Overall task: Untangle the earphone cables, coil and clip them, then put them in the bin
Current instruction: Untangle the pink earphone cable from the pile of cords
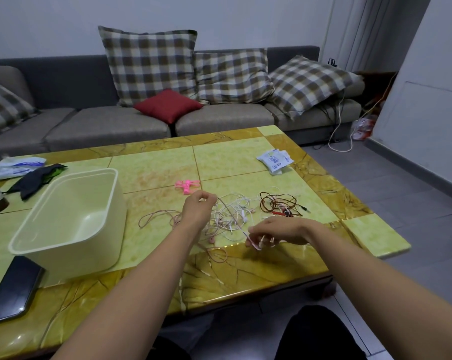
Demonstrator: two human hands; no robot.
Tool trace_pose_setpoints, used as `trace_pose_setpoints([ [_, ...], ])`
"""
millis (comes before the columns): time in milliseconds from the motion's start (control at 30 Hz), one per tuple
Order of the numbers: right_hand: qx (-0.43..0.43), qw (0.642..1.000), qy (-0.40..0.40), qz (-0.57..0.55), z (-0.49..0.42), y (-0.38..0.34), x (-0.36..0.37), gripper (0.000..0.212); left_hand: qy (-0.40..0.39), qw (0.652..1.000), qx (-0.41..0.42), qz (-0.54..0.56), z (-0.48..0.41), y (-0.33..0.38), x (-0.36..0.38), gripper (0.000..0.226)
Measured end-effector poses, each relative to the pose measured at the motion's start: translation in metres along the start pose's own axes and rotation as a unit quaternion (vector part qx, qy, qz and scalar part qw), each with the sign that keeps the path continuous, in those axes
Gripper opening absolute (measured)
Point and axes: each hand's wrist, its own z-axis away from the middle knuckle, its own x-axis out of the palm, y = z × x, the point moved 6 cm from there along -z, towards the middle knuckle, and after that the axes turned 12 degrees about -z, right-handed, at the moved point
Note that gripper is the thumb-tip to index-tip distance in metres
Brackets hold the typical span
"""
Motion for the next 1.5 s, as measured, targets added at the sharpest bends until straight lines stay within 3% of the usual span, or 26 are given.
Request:
trace_pose_setpoints([
  [100, -0.011, 0.998, -0.023, 0.056, 0.004, -0.006, -0.003, 0.03, 0.066, 0.998, -0.006, 0.001, -0.005, 0.001, -0.006, 0.012],
  [167, -0.062, 0.985, 0.117, 0.109, 0.001, -0.016, -0.023, 0.024, 0.114, 0.993, -0.003, -0.009, -0.004, 0.006, -0.012, 0.017],
  [200, -0.105, 0.956, 0.246, 0.121, 0.005, -0.023, -0.04, 0.021, 0.126, 0.992, 0.002, -0.016, -0.004, 0.008, -0.014, 0.017],
  [233, -0.164, 0.904, 0.376, 0.122, 0.015, -0.032, -0.055, 0.019, 0.134, 0.991, 0.012, -0.022, -0.005, 0.01, -0.015, 0.016],
  [267, -0.222, 0.846, 0.467, 0.133, 0.028, -0.042, -0.062, 0.016, 0.139, 0.989, 0.023, -0.033, -0.005, 0.011, -0.018, 0.015],
  [300, -0.259, 0.809, 0.503, 0.156, 0.035, -0.049, -0.064, 0.012, 0.144, 0.988, 0.03, -0.049, -0.006, 0.013, -0.021, 0.015],
  [333, -0.263, 0.809, 0.495, 0.178, 0.035, -0.051, -0.063, 0.01, 0.146, 0.987, 0.03, -0.068, -0.006, 0.013, -0.023, 0.014],
  [433, -0.134, 0.89, 0.397, 0.179, 0.008, -0.031, -0.057, 0.01, 0.116, 0.982, 0.006, -0.15, -0.008, 0.008, -0.023, 0.011],
  [467, -0.107, 0.902, 0.38, 0.176, 0.002, -0.022, -0.055, 0.009, 0.091, 0.976, -0.006, -0.199, -0.008, 0.003, -0.02, 0.011],
  [600, -0.152, 0.92, 0.333, 0.141, -0.006, -0.016, -0.044, 0.004, 0.008, 0.947, -0.053, -0.318, -0.007, -0.024, -0.017, 0.019],
  [767, -0.199, 0.929, 0.288, 0.121, -0.005, -0.029, -0.033, 0.004, -0.067, 0.938, -0.009, -0.34, -0.007, -0.024, -0.007, 0.011],
  [900, -0.214, 0.941, 0.238, 0.108, -0.007, -0.031, -0.026, 0.002, -0.029, 0.875, 0.062, -0.48, -0.004, -0.012, 0.002, 0.049],
  [967, -0.21, 0.948, 0.211, 0.108, -0.006, -0.03, -0.024, 0.002, 0.009, 0.852, 0.127, -0.507, 0.001, 0.0, 0.005, 0.056],
  [1067, -0.208, 0.955, 0.196, 0.084, -0.007, -0.029, -0.023, 0.003, -0.035, 0.871, 0.234, -0.43, 0.005, 0.009, 0.022, 0.04],
  [1200, -0.215, 0.958, 0.187, 0.03, -0.005, -0.03, -0.018, 0.005, -0.147, 0.92, 0.213, -0.294, 0.015, 0.009, 0.036, 0.019],
  [1300, -0.146, 0.976, 0.16, 0.021, -0.004, -0.021, -0.018, 0.012, -0.116, 0.932, 0.208, -0.275, 0.016, 0.012, 0.03, 0.017],
  [1400, -0.075, 0.98, 0.151, 0.106, -0.006, -0.007, -0.025, 0.019, -0.1, 0.942, 0.188, -0.26, 0.011, 0.009, 0.023, 0.015],
  [1500, -0.099, 0.944, 0.27, 0.161, -0.006, -0.005, -0.042, 0.014, -0.081, 0.956, 0.158, -0.235, 0.007, 0.006, 0.016, 0.016],
])
